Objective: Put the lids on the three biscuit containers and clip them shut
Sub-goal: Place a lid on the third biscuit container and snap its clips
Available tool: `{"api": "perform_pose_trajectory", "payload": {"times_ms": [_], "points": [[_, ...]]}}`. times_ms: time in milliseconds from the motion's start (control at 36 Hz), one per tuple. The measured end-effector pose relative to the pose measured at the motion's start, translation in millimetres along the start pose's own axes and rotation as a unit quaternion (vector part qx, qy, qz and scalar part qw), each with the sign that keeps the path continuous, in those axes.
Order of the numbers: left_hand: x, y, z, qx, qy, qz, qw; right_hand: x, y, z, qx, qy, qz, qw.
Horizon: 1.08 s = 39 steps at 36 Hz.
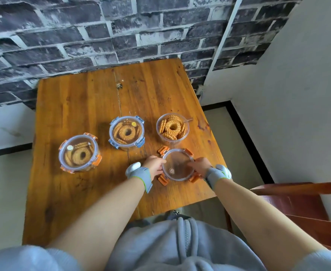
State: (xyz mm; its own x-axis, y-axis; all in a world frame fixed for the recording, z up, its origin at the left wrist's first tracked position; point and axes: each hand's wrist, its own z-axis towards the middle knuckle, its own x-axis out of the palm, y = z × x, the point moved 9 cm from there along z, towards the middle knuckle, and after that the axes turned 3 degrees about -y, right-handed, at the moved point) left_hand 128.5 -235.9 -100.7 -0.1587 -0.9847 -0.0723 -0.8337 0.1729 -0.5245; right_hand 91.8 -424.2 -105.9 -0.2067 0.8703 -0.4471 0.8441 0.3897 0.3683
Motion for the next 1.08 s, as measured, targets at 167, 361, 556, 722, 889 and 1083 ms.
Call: {"api": "perform_pose_trajectory", "payload": {"times_ms": [167,361,556,722,889,1083], "points": [[10,-4,-7,0.02,-0.018,0.107,0.994,3,-2,5,0.008,0.023,0.084,0.996],[15,-36,-22,0.121,0.024,0.17,0.978,-21,-9,6,0.034,0.063,0.288,0.955],[19,-86,-52,0.258,0.013,0.213,0.942,-15,17,0,0.03,0.159,0.395,0.904],[0,-110,-62,0.325,-0.068,0.245,0.911,-24,75,-8,-0.111,0.134,0.413,0.894],[-25,-97,-48,0.122,0.043,-0.119,0.984,-32,115,-24,-0.162,0.141,0.446,0.869],[-30,-107,-39,0.138,0.041,-0.055,0.988,-23,130,-11,-0.151,0.102,0.305,0.935]]}}
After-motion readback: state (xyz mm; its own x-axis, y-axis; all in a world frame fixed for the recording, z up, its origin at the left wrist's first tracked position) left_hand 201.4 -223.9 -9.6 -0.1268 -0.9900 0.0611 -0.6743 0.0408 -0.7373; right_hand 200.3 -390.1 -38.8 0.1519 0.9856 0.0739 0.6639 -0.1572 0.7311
